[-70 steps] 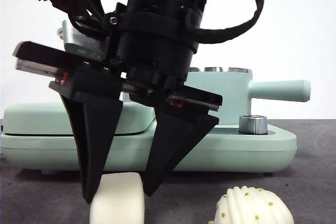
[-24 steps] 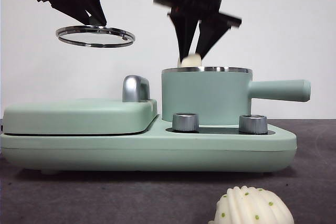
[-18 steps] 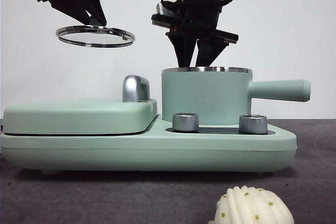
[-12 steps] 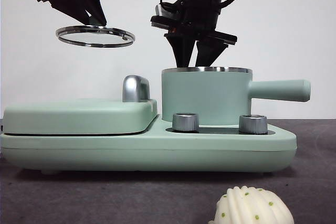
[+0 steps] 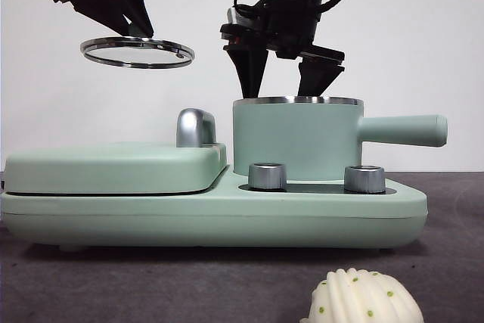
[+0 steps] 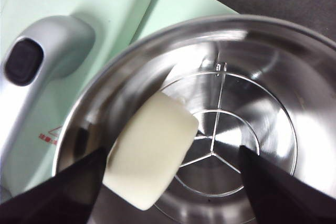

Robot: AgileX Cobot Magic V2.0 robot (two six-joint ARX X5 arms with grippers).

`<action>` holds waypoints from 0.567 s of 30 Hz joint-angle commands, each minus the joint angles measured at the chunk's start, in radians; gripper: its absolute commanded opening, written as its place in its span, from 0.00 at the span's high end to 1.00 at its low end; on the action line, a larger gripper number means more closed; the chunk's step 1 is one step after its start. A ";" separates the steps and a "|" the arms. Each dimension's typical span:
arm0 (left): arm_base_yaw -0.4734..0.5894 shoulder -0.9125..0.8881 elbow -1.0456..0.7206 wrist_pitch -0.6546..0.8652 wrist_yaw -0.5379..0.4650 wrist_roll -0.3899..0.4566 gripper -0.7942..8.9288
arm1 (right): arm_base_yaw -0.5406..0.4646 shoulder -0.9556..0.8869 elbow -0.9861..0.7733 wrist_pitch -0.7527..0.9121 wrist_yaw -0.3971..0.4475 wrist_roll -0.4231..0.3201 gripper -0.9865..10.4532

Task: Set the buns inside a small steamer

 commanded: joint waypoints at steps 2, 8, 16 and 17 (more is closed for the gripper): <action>-0.002 -0.011 0.035 0.022 0.005 0.010 0.90 | 0.006 0.022 0.032 0.003 0.004 0.021 0.54; -0.002 -0.011 0.035 0.018 0.005 0.010 0.90 | 0.000 0.020 0.040 -0.001 0.003 0.041 0.54; -0.002 -0.011 0.035 0.015 0.005 0.010 0.90 | 0.000 -0.037 0.084 -0.023 -0.002 0.041 0.54; -0.002 -0.011 0.035 0.015 0.005 0.010 0.90 | 0.000 -0.055 0.084 -0.039 0.000 0.041 0.54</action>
